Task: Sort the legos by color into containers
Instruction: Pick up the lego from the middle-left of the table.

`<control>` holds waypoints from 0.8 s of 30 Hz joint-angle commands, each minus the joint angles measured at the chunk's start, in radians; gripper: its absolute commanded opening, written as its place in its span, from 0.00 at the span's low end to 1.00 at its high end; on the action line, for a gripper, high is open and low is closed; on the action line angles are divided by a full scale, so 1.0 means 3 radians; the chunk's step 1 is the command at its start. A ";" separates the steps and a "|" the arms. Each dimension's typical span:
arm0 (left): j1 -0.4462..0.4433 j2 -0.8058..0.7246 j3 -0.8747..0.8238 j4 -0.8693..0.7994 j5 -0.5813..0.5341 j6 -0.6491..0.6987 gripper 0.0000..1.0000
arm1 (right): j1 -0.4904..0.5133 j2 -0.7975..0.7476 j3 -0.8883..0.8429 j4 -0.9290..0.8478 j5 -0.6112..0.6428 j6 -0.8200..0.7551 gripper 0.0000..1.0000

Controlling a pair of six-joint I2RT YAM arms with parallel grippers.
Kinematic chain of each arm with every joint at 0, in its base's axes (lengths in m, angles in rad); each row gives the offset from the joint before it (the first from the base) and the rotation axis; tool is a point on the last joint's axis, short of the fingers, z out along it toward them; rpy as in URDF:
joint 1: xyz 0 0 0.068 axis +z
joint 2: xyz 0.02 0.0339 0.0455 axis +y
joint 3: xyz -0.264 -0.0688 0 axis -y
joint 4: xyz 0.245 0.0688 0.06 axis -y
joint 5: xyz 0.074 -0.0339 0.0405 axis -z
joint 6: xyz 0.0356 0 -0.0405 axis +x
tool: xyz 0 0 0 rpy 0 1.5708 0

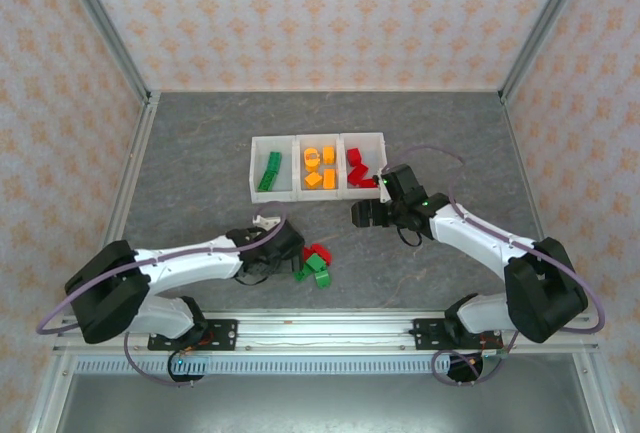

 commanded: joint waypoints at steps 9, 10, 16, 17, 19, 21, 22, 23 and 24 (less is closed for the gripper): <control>-0.0011 0.0360 0.0062 0.0234 0.0123 0.0117 0.79 | -0.0040 0.0052 0.0095 0.0048 -0.0032 -0.0001 0.87; -0.0010 0.0369 0.0052 0.0240 0.0120 0.0112 0.75 | -0.0041 0.0056 0.0100 0.0047 -0.0032 0.0001 0.87; -0.0005 0.0279 -0.0078 0.0272 0.0110 0.0014 0.67 | -0.0057 0.0066 0.0101 0.0042 -0.0047 0.0003 0.87; -0.0005 0.0239 -0.0107 0.0264 0.0098 -0.0012 0.66 | -0.0060 0.0068 0.0097 0.0043 -0.0046 0.0001 0.87; -0.0005 0.0121 -0.0168 0.0266 0.0073 -0.0058 0.64 | -0.0062 0.0066 0.0096 0.0035 -0.0047 0.0006 0.87; -0.0005 -0.0035 -0.0236 0.0274 0.0045 -0.0104 0.62 | -0.0062 0.0066 0.0098 0.0032 -0.0045 0.0006 0.87; -0.0005 -0.0125 -0.0279 0.0278 0.0033 -0.0135 0.61 | -0.0062 0.0066 0.0096 0.0032 -0.0042 0.0005 0.87; -0.0004 -0.0222 -0.0322 0.0286 0.0026 -0.0156 0.60 | -0.0062 0.0066 0.0096 0.0036 -0.0041 0.0009 0.87; -0.0005 -0.0298 -0.0361 0.0301 0.0025 -0.0175 0.60 | -0.0062 0.0066 0.0096 0.0032 -0.0038 0.0005 0.87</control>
